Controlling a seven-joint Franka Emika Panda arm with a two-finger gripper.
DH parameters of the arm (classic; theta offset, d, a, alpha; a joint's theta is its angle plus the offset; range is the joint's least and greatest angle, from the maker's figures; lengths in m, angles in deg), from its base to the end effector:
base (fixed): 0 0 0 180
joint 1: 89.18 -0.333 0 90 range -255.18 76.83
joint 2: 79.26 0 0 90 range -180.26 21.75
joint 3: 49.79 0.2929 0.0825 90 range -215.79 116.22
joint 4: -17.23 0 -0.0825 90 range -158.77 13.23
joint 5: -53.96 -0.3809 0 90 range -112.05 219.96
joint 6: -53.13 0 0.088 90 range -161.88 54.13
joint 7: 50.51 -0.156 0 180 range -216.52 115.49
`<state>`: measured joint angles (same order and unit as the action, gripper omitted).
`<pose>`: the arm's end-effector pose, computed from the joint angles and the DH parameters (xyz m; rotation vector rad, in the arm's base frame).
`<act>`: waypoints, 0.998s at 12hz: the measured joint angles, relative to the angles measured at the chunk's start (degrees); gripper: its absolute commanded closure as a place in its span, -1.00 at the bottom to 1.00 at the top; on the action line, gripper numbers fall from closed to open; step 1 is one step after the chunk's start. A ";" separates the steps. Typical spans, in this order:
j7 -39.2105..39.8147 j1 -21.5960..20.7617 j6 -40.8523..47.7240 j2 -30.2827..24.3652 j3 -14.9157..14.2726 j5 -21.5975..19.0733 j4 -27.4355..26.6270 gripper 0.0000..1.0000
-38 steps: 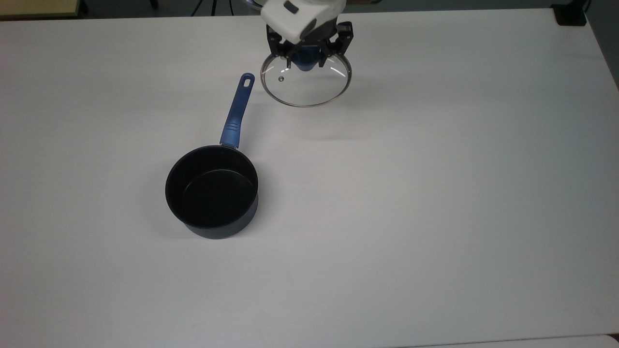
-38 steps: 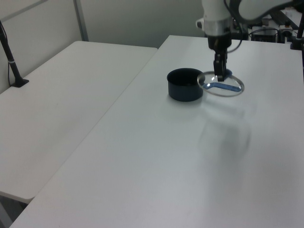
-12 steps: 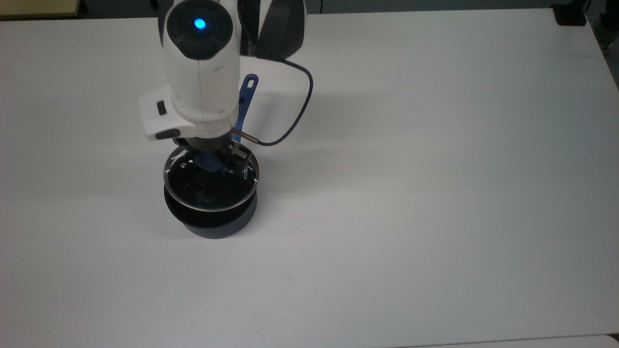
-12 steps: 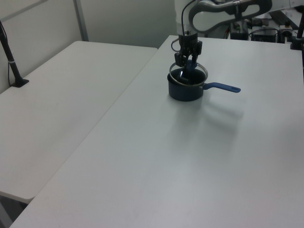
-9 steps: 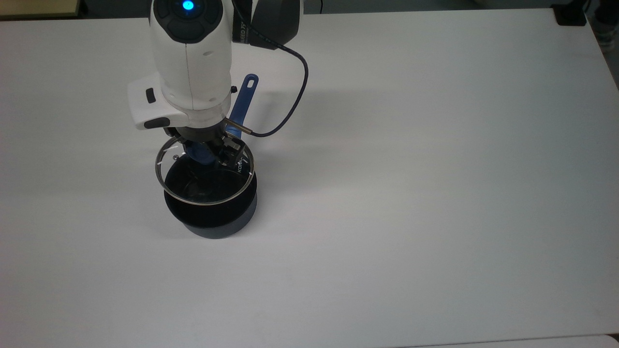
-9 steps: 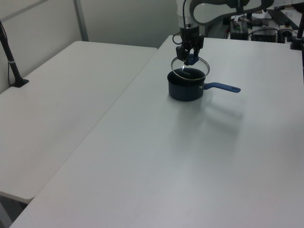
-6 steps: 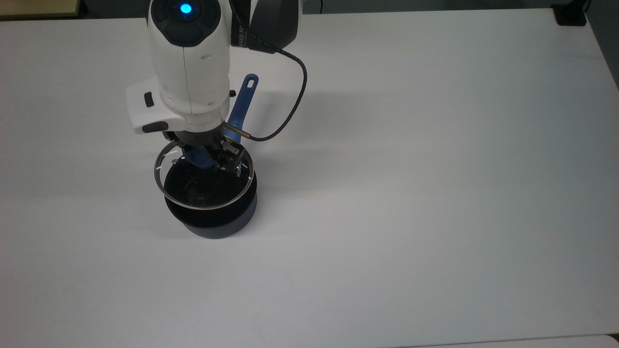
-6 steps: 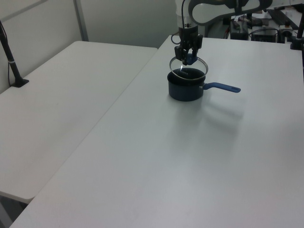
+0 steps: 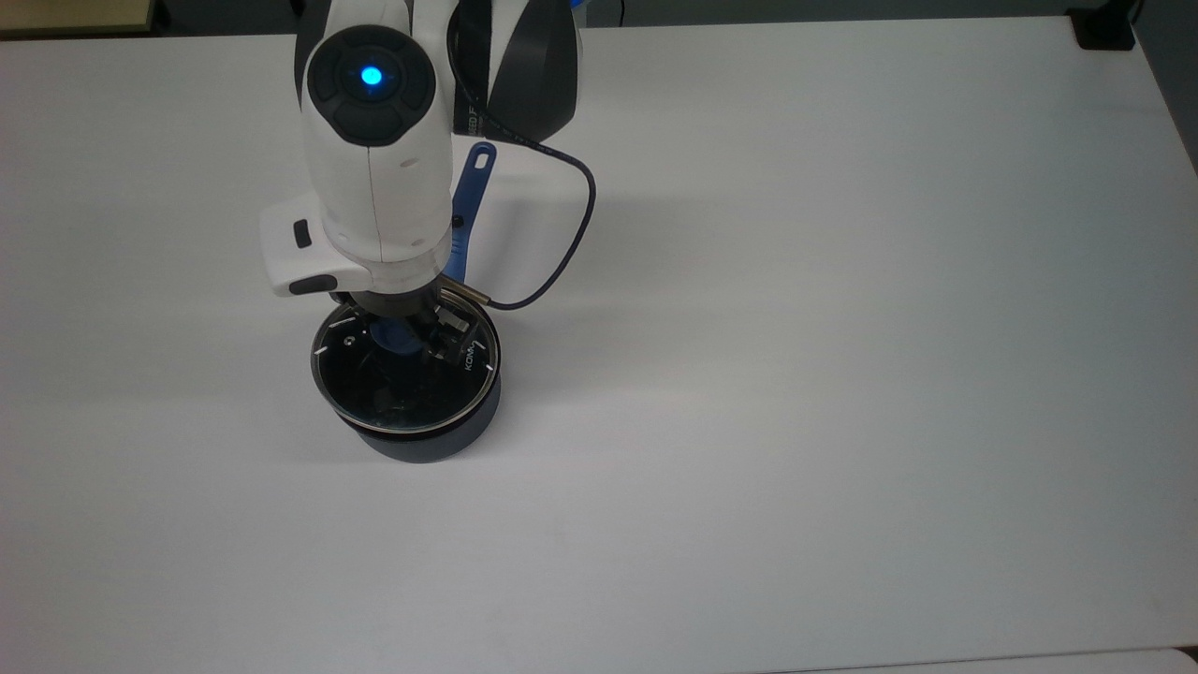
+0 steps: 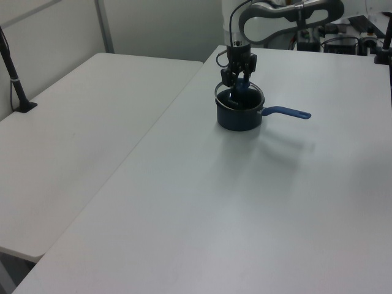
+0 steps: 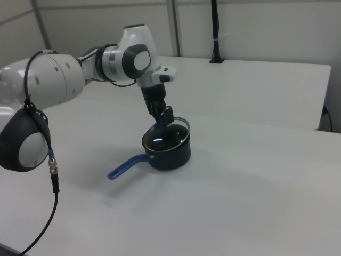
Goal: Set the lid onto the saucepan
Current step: 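Lower the glass lid onto the saucepan rim and seat it, then open the gripper and raise it away from the lid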
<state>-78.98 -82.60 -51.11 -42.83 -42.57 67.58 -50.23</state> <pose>0.7191 -0.0419 0.3568 2.9156 -0.6722 0.0734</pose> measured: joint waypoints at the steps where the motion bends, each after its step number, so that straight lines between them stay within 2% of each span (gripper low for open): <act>1: -0.02 -0.03 -0.11 0.32 0.00 0.00 0.01 -0.62; 2: -0.03 -0.04 -0.18 0.48 0.00 0.00 0.03 -1.00; 9: -0.04 -0.06 0.59 0.29 0.02 0.02 -0.20 -1.00; 12: -0.16 0.03 9.00 -5.98 0.06 -0.49 -0.18 -1.00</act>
<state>-79.14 -82.57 -42.11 -48.81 -42.51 67.09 -50.40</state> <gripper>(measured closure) 0.000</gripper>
